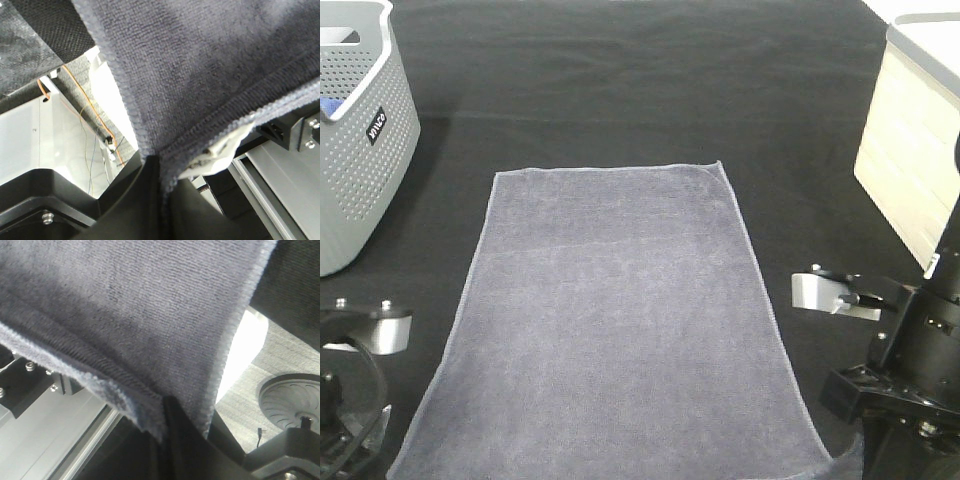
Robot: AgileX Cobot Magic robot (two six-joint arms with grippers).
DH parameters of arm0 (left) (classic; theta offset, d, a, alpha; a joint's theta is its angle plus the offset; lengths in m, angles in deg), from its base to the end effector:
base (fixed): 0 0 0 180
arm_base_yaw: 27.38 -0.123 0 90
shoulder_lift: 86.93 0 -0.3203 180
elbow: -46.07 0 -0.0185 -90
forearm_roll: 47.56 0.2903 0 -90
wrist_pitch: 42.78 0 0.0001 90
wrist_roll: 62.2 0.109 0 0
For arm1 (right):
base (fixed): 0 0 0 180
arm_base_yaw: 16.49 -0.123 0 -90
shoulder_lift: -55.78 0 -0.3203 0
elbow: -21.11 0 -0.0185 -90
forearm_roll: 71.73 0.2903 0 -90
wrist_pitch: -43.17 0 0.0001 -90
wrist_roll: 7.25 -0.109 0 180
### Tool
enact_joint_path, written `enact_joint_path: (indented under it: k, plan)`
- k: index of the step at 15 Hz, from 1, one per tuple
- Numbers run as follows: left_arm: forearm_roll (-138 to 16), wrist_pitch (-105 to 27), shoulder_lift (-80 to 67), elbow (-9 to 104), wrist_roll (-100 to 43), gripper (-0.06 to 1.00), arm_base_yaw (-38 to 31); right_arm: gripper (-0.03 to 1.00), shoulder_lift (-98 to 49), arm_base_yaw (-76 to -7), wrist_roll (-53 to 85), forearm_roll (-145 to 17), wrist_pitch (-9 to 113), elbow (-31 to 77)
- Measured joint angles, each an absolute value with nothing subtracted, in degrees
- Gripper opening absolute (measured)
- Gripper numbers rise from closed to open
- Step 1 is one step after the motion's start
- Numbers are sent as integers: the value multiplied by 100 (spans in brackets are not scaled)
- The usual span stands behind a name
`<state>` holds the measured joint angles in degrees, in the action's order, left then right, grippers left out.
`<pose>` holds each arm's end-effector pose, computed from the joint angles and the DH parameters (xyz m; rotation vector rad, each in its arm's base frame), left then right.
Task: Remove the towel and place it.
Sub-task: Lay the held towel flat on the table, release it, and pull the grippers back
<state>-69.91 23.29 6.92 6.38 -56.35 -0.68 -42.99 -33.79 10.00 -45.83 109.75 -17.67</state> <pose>0.1734 -0.1296 0.1588 -0.4702 -2.6878 0.3599 0.1982 0.1075 0.1452 0.4430 -2.6465 -0.5088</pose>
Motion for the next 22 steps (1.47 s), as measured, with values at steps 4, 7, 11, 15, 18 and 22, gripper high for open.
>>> enact_joint_path:
  k: [4,7,11,15,18,22]
  plan:
    - [-7025,2248,829,638,-5635,0,-68,2,-4649,-3368,1309,-4445,10940,-1767]
    - [-7002,2237,1053,792,-5607,0,-68,2,-5090,-3368,1579,-4233,10734,-1761]
    - [-6968,2271,1746,1354,-5440,0,12,2,-5474,-3368,1762,-4073,10631,-1761]
    - [-6962,2351,2227,1709,-5406,0,665,2,-5503,-3368,1762,-4039,10579,-1761]
    - [-6968,2414,2244,1738,-5446,0,797,3,-5503,-3368,1762,-4033,10642,-1761]
    - [-7008,2455,2244,1738,-5458,14,797,15,-5503,-3368,1762,-3890,10642,-1761]
